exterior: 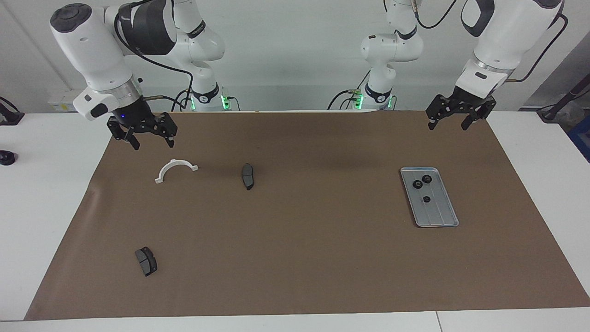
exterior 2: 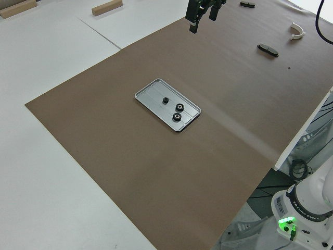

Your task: Place bearing gear from tray to pile

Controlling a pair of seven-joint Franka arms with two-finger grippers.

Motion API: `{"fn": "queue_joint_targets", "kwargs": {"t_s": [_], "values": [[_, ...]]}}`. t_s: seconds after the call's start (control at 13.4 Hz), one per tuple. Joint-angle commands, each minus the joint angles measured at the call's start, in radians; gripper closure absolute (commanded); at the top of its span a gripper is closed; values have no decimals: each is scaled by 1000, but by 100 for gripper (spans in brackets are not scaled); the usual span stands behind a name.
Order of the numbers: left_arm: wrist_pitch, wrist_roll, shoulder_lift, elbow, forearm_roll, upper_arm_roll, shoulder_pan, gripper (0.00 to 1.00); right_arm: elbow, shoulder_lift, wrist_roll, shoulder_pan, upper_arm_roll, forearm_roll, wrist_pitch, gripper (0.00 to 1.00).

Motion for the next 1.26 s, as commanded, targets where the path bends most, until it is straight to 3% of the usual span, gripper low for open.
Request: {"fn": "queue_joint_targets", "kwargs": {"t_s": [0.0,1.19], "values": [[20,15,-21,-33,-7,12,-14,0,-14,-14,11,-6,4,13,15,0],[23,11,-21,-34,-7,12,-8,0,-14,-14,11,-5,4,13,15,0]]}}
